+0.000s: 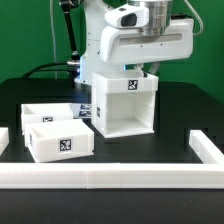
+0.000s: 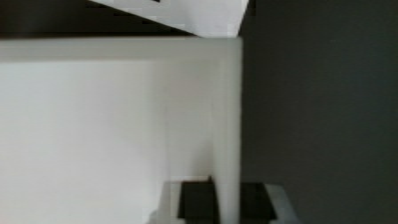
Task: Assemble drawer
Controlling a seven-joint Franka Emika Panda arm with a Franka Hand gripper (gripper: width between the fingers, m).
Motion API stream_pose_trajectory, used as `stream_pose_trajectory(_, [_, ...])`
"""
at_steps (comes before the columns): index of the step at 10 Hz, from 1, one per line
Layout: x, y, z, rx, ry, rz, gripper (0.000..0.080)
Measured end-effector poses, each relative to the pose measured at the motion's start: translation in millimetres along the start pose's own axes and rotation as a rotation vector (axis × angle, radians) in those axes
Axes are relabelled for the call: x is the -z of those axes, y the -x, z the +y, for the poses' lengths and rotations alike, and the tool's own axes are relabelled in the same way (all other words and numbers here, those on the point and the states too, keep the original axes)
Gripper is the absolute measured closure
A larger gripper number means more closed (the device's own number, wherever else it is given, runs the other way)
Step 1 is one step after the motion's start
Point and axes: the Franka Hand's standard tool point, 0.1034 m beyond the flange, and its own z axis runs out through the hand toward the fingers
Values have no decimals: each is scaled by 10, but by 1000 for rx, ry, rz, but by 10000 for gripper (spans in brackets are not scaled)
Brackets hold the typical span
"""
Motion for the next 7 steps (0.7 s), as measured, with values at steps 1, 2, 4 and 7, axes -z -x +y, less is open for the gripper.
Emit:
stream_pose_trajectory(1, [45,-127,49,-10,-6,-1,762])
stream_pose_trajectory(2, [54,-267,72,-29,-10,6,762])
stream_pose_trajectory(4, [71,-467,106,-68,-17,11,762])
stream_pose_trajectory(7, [90,-903,174,-113,-26,46,762])
